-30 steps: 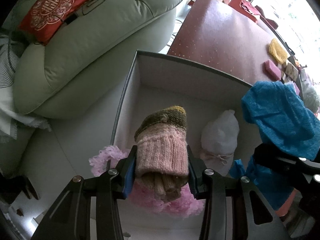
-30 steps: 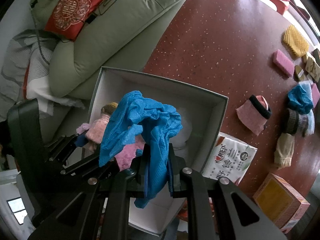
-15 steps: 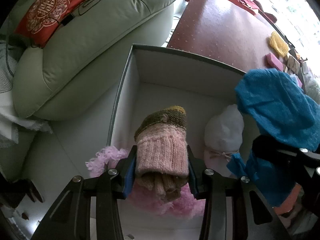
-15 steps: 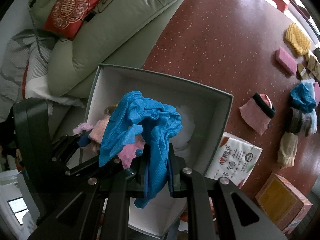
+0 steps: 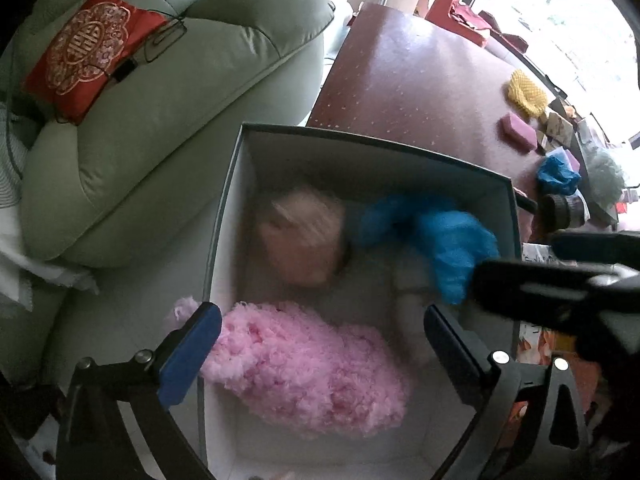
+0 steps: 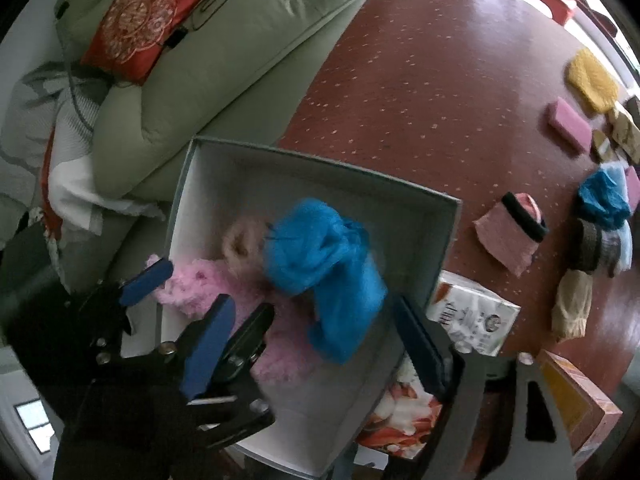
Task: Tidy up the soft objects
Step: 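Withdraw both tools up out of the white box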
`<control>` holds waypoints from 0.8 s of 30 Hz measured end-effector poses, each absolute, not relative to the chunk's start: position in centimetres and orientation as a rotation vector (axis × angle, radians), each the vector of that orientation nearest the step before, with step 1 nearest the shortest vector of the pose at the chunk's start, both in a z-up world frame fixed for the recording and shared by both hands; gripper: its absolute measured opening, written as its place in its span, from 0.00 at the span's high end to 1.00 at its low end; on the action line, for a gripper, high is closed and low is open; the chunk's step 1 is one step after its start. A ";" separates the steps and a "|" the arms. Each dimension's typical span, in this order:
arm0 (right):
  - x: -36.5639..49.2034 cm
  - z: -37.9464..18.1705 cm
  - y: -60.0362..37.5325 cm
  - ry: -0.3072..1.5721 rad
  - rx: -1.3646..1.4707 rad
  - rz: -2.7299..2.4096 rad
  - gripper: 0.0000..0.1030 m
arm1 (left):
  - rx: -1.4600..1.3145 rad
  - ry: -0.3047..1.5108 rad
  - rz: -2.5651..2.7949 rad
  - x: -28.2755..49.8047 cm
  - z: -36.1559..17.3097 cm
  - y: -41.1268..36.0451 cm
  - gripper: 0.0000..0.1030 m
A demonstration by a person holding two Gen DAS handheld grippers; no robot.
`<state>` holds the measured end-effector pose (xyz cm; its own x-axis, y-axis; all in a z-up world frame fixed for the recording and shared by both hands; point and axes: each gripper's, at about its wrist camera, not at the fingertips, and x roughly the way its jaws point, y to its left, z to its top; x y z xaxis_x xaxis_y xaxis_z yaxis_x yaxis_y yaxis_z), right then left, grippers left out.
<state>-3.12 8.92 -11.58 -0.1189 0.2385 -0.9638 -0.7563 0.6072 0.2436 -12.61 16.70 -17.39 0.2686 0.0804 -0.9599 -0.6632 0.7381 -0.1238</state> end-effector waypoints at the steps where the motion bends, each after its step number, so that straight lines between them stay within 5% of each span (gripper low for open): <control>1: -2.9 -11.4 8.6 1.453 -0.456 0.894 0.13 | -0.581 1.210 0.540 -12.6 -17.4 16.6 0.01; 3: -2.5 -11.0 8.0 1.427 -0.466 0.859 0.00 | -0.594 1.224 0.519 -12.8 -17.5 16.6 0.01; 24: 5.1 -3.2 -6.4 1.371 -0.049 0.731 0.00 | -0.586 1.238 0.262 -5.6 -12.5 11.2 0.01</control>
